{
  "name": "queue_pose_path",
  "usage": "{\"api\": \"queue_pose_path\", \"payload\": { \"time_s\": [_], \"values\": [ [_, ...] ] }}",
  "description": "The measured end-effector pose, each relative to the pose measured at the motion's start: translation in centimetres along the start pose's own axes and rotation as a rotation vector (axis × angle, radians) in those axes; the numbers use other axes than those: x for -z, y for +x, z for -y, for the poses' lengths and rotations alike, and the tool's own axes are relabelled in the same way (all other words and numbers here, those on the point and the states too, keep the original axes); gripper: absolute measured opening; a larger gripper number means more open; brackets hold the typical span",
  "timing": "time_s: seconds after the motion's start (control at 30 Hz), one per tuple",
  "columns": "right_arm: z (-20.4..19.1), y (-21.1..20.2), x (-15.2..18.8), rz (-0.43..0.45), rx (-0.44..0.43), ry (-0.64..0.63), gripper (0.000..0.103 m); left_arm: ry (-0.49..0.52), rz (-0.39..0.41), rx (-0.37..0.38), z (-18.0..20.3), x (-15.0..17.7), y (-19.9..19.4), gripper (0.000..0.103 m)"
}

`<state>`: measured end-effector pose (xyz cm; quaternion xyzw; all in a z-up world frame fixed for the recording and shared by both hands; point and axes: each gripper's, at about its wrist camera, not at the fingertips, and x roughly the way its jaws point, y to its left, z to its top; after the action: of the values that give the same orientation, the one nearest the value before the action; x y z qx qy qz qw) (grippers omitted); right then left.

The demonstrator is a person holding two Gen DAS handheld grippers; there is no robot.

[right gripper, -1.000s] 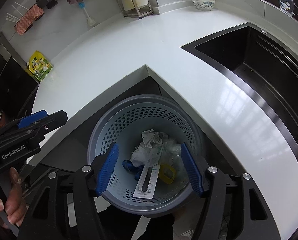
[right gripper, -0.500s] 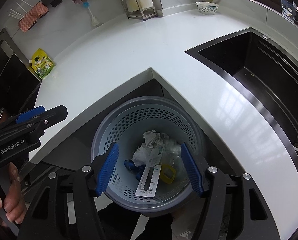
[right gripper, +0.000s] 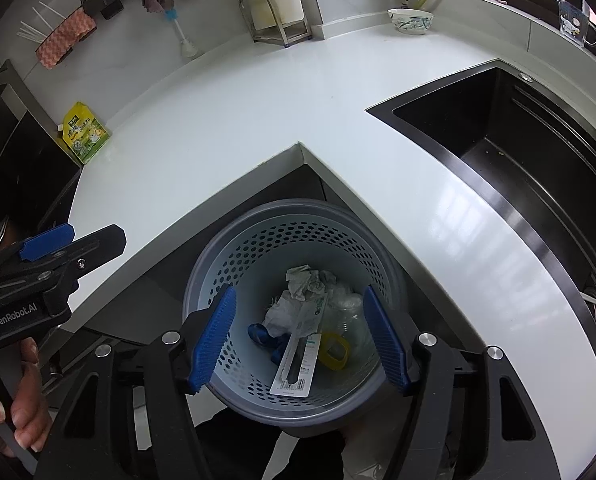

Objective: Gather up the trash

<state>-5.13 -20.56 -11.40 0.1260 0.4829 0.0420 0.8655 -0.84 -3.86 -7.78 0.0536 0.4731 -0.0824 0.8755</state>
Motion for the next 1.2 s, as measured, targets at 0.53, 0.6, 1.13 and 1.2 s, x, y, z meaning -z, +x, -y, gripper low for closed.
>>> {"api": "queue_pose_path", "payload": {
  "time_s": [0.53, 0.6, 1.13, 1.2],
  "values": [
    [0.36, 0.16, 0.05, -0.003, 0.003, 0.01, 0.063, -0.019, -0.022, -0.045, -0.42, 0.08, 0.46, 0.097],
    [0.31, 0.16, 0.06, -0.001, 0.004, 0.008, 0.063, -0.023, -0.02, -0.048, -0.44, 0.12, 0.44, 0.097],
    [0.04, 0.02, -0.03, 0.007, 0.007, 0.002, 0.063, -0.022, -0.012, -0.064, -0.47, 0.03, 0.14, 0.097],
    [0.06, -0.01, -0.06, 0.009, 0.006, 0.001, 0.063, -0.023, -0.012, -0.065, -0.46, 0.03, 0.15, 0.097]
  ]
}}
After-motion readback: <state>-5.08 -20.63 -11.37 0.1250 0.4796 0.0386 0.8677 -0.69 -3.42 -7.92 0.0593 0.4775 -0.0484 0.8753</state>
